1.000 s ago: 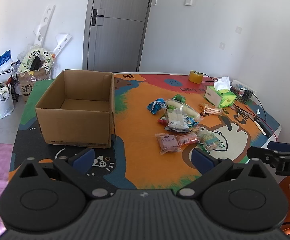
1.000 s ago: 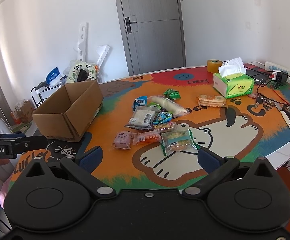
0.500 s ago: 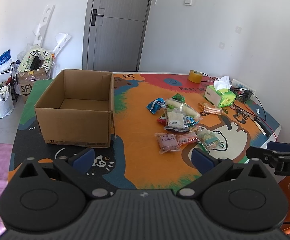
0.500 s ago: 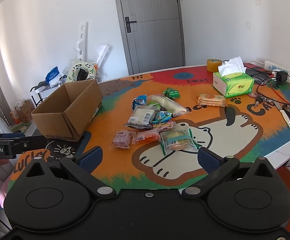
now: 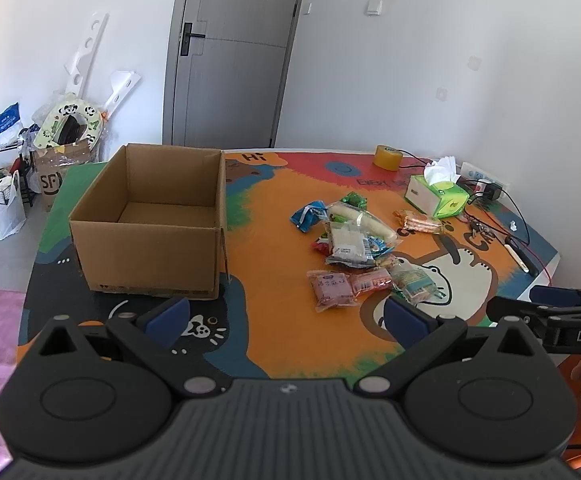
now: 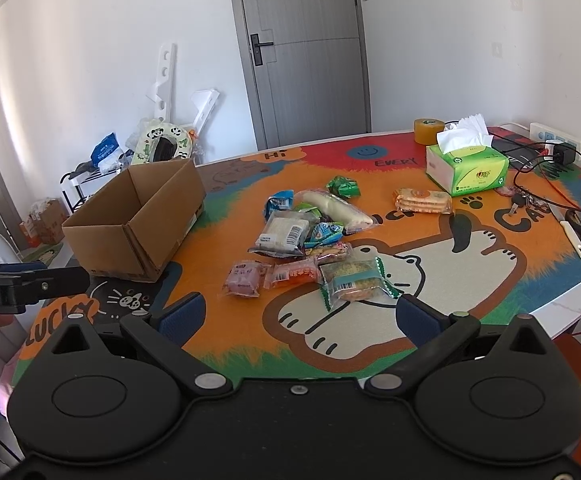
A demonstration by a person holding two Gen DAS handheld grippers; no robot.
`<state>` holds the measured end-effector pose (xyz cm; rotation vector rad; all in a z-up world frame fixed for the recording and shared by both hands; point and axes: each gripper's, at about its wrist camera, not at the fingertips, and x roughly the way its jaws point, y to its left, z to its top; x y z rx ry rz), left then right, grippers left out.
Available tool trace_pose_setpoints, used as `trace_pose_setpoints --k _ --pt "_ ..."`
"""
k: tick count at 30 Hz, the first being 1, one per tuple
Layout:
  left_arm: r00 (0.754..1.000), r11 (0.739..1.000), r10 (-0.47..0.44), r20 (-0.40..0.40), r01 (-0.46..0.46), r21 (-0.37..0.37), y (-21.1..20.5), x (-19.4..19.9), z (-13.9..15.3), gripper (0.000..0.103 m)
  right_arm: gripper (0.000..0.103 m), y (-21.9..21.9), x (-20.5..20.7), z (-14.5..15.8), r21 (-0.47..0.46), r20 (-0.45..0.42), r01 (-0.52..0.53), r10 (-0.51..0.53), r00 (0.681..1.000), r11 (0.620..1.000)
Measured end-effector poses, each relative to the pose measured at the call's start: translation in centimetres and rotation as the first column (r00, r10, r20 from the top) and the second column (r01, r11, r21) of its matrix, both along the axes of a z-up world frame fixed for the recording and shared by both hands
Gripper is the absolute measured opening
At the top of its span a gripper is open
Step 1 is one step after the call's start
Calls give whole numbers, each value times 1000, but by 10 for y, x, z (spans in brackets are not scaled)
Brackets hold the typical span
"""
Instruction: Organize snacks
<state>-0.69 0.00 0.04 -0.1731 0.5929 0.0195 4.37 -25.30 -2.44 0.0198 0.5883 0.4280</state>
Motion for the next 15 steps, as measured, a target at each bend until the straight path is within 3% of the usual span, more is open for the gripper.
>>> trace_pose_setpoints --k 8,15 --pt "999 999 41 35 -41 -1 -2 3 -5 103 103 -1 4 -7 6 27 -3 3 1000 1000" --pt "999 1000 28 32 -28 -6 -10 16 -16 103 103 -6 14 -22 -9 47 57 -56 997 998"
